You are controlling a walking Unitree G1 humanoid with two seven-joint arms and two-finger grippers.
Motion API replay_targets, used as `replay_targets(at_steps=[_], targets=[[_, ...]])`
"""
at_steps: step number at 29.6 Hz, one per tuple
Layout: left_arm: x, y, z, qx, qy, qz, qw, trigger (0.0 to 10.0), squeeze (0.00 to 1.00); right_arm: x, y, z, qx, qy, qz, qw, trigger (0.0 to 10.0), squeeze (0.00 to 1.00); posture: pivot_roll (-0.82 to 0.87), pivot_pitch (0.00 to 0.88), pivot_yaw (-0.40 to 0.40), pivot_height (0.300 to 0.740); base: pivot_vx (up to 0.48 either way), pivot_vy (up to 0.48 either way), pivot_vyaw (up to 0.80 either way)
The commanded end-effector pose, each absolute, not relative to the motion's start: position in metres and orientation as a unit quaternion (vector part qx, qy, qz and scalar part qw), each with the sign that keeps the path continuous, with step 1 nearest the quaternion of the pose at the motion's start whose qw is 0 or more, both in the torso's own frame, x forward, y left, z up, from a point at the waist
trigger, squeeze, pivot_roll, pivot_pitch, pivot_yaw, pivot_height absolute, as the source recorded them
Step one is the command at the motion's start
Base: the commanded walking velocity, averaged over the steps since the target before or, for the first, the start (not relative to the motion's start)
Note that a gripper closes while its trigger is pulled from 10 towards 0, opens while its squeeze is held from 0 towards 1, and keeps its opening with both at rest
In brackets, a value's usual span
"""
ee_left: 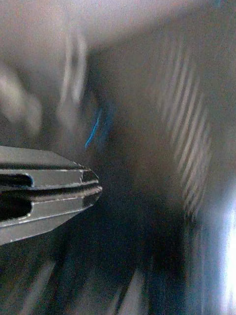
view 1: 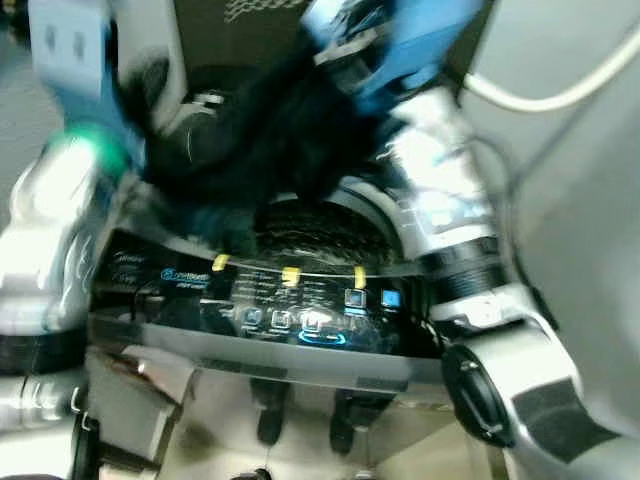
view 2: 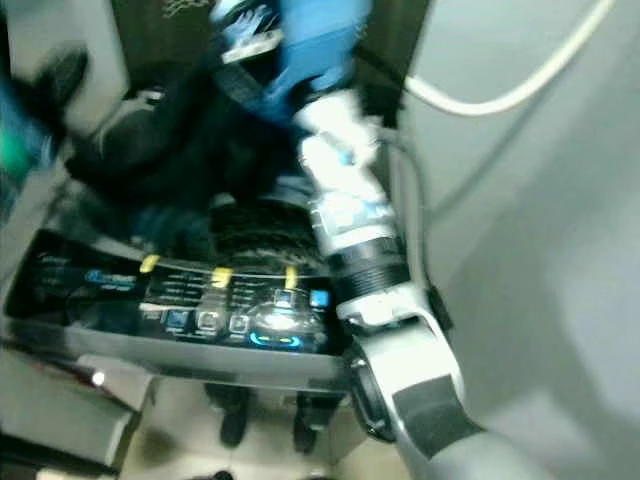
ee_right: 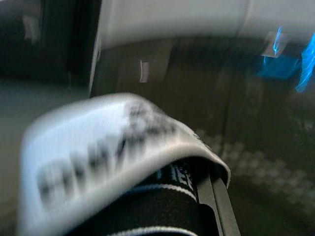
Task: Clothes washing
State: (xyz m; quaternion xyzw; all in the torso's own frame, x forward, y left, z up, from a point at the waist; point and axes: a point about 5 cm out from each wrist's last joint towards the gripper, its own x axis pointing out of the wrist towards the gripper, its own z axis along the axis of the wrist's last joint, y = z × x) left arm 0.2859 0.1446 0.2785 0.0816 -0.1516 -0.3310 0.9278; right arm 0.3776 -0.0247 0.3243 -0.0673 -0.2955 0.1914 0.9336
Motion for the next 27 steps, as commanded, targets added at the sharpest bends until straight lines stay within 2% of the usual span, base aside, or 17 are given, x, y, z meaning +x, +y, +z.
replay_targets(at_steps=[1, 7, 12, 13, 20, 27], targets=[[0.257, 0.110, 0.265, 0.073, -0.122, -0.448, 0.882, 10.0, 0.00, 0.379, -0.007, 0.309, -0.089, -0.270, 0.202, 0.937, 10.0, 0.00, 0.09, 0.041, 0.033, 0.740, 0.000, 0.000, 0.00], [0.242, 0.099, 0.247, 0.057, -0.095, -0.472, 0.874, 10.0, 0.00, 0.377, 0.009, 0.303, -0.107, -0.253, 0.231, 0.933, 10.0, 0.00, 0.10, 0.038, 0.026, 0.740, 0.000, 0.000, 0.00], [0.235, 0.104, 0.229, 0.083, -0.071, -0.462, 0.880, 10.0, 0.00, 0.374, 0.018, 0.301, -0.119, -0.261, 0.256, 0.923, 10.0, 0.00, 0.10, 0.040, 0.024, 0.740, 0.000, 0.000, 0.00], [0.233, 0.106, 0.229, 0.080, -0.070, -0.457, 0.883, 10.0, 0.00, 0.375, 0.017, 0.299, -0.120, -0.260, 0.261, 0.922, 10.0, 1.00, 0.09, 0.039, 0.027, 0.740, 0.000, 0.000, 0.00], [0.228, 0.105, 0.237, 0.074, -0.076, -0.441, 0.891, 10.0, 0.00, 0.377, 0.008, 0.302, -0.133, -0.278, 0.272, 0.911, 10.0, 1.00, 0.08, 0.041, 0.024, 0.740, 0.000, 0.000, 0.00], [0.230, 0.105, 0.238, 0.077, -0.086, -0.433, 0.894, 10.0, 0.00, 0.375, 0.000, 0.303, -0.221, -0.299, 0.295, 0.880, 10.0, 1.00, 0.08, 0.044, 0.024, 0.740, 0.000, 0.000, 0.00]])
